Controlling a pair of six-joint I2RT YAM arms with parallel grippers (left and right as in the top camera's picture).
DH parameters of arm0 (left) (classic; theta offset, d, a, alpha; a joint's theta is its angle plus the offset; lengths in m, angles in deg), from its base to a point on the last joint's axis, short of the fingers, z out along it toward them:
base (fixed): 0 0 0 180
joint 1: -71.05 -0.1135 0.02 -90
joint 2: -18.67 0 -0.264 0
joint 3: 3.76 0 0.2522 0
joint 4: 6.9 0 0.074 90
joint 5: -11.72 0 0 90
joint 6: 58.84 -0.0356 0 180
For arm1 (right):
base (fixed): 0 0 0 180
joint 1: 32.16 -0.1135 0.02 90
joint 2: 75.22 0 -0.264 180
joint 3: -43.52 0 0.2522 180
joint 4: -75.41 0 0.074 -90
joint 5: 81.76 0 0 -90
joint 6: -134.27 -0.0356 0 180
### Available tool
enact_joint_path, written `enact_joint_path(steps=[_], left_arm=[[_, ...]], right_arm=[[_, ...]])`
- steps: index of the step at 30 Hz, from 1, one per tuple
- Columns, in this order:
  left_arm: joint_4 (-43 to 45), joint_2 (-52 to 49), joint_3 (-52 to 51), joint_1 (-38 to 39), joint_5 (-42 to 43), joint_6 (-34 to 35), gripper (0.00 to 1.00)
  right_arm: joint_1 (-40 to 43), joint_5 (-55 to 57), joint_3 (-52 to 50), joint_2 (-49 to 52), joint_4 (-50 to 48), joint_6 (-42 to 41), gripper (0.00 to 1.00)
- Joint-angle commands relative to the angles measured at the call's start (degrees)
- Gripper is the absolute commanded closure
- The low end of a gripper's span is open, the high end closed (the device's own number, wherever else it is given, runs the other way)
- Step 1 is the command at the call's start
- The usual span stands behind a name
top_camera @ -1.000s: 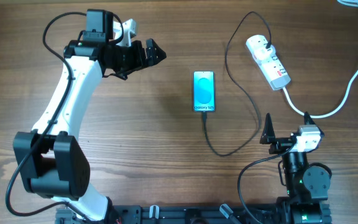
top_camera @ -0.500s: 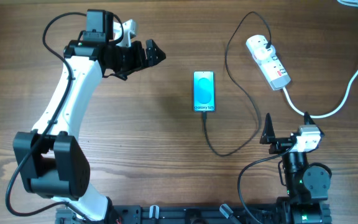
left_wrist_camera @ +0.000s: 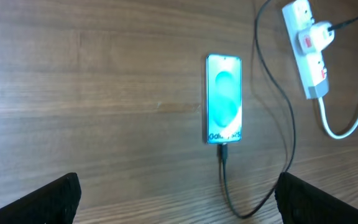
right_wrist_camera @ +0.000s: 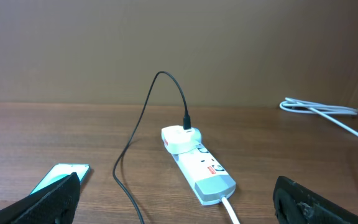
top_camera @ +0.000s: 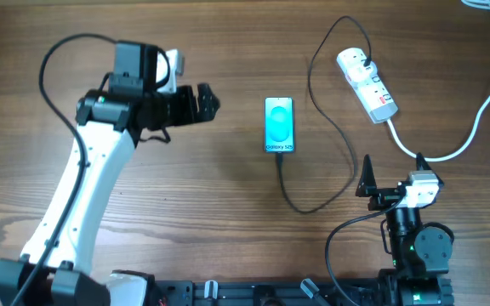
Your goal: Plug charger to phone and switch on socket
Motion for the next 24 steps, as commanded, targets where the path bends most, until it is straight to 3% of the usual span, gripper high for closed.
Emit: enact_joint_path(steps=[1, 24], left_arm=[[1.7, 5.1, -5.3, 0.3, -0.3, -0.5, 0.00], [31.1, 38.7, -42.9, 1.1, -1.9, -1.0, 0.00]], right_arm=[[0.3, -0.3, -0.1, -0.8, -0.3, 0.3, 0.00], [0.3, -0.3, -0.1, -0.8, -0.3, 0.3, 0.00]])
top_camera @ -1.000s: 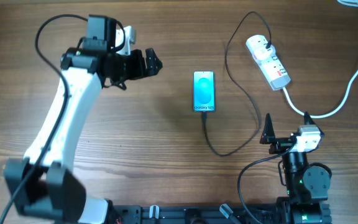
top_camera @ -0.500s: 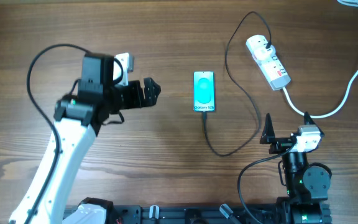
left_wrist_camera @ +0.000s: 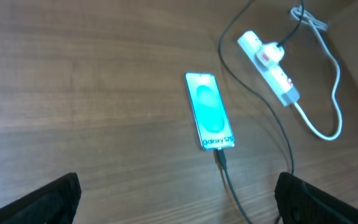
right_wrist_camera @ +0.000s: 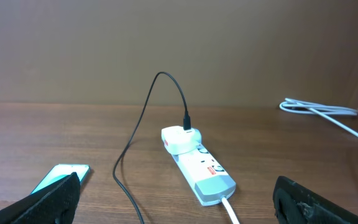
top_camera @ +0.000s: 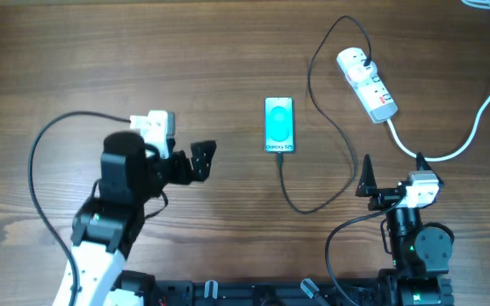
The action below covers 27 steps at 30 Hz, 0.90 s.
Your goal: Plug charger to phone and switch on socket
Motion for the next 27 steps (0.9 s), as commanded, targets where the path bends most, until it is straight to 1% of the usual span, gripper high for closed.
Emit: enact_joint_path(steps=[1, 2, 3, 5, 8, 12, 18, 27], left_arm=[[4.7, 7.8, -7.7, 0.2, -1.2, -0.9, 0.00], [6.2, 9.2, -9.1, 0.2, -1.4, -0.9, 0.00], [8.5, 12.9, -12.3, 0.2, -1.6, -0.9, 0.00], [10.3, 17.2, -15.6, 0.1, -2.1, -0.8, 0.00], [10.5, 26.8, -20.5, 0.1, -4.2, -0.8, 0.00], [10.5, 34.7, -24.3, 0.1, -5.7, -0.8, 0.00], [11.3, 41.2, -29.1, -1.5, -5.9, -0.6, 0.00], [18.3, 50.8, -35.3, -4.8, -5.9, -0.6, 0.00]], right_arm=[[0.3, -0.3, -0.1, -0.7, -0.3, 0.3, 0.00], [0.3, -0.3, -0.1, -0.7, -0.3, 0.3, 0.00], [0.3, -0.3, -0.1, -0.7, -0.3, 0.3, 0.00], [0.3, -0.3, -0.1, -0.7, -0.3, 0.3, 0.00], [0.3, -0.3, -0.1, -0.7, -0.3, 0.3, 0.00], [0.3, -0.3, -0.1, -0.7, -0.3, 0.3, 0.00], [0.3, -0.3, -0.1, -0.6, -0.3, 0.3, 0.00], [0.3, -0.3, -0.1, -0.6, -0.3, 0.3, 0.00]])
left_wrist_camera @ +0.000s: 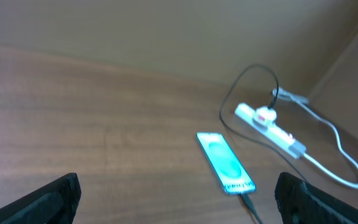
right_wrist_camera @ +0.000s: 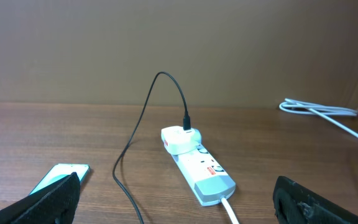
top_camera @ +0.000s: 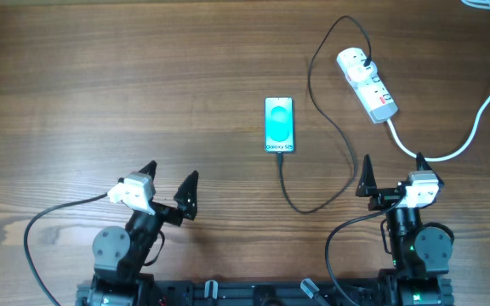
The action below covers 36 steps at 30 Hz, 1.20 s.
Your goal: Plug charger to phone and switch on socket
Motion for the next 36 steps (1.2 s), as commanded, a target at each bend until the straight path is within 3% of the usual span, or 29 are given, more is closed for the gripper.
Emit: enact_joint_path(steps=[1, 7, 14, 18, 26, 36], left_arm=[[3.7, 3.4, -2.6, -1.7, -0.6, -0.5, 0.00], [5.0, 3.4, -2.6, -1.8, -5.6, -0.5, 0.00], [5.5, 3.4, -2.6, -2.6, -17.4, -0.5, 0.00], [2.5, 3.4, -2.6, -2.6, -22.1, -0.9, 0.00], [0.9, 3.4, -2.6, -2.6, -20.6, -11.5, 0.00], [0.5, 3.4, -2.6, -2.6, -18.7, -12.3, 0.00]], right_arm=[[0.3, -0.2, -0.1, -0.6, -0.3, 0.2, 0.00], [0.3, -0.2, -0.1, -0.6, -0.3, 0.2, 0.00], [0.3, -0.2, -0.1, -0.6, -0.3, 0.2, 0.00], [0.3, -0.2, -0.1, -0.6, -0.3, 0.2, 0.00], [0.3, -0.2, -0.1, -0.6, -0.3, 0.2, 0.00], [0.3, -0.2, -0.1, -0.6, -0.3, 0.2, 0.00]])
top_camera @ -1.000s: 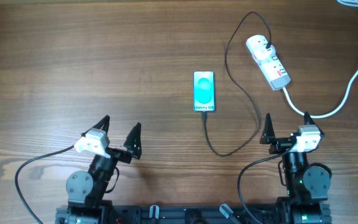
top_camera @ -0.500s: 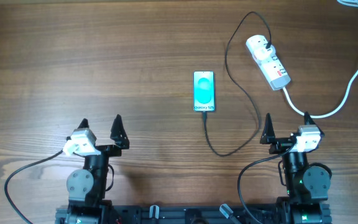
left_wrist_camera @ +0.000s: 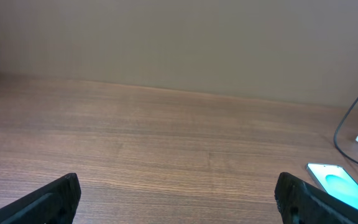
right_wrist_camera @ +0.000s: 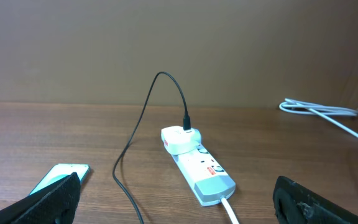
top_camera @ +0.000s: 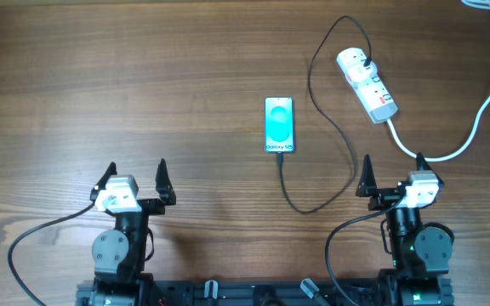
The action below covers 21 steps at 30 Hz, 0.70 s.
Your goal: Plug charger to phone and switch on socket
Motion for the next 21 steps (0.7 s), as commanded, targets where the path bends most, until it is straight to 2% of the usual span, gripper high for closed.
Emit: enact_joint_path(steps=[1, 21], left_arm=[[-0.2, 0.6, -0.5, -0.3, 1.6, -1.4, 0.00], [-0.3, 0.6, -0.5, -0.3, 2.3, -5.3, 0.00]], right_arm=[[0.3, -0.2, -0.1, -0.6, -0.3, 0.2, 0.00], [0.3, -0.2, -0.1, -0.6, -0.3, 0.2, 0.00]])
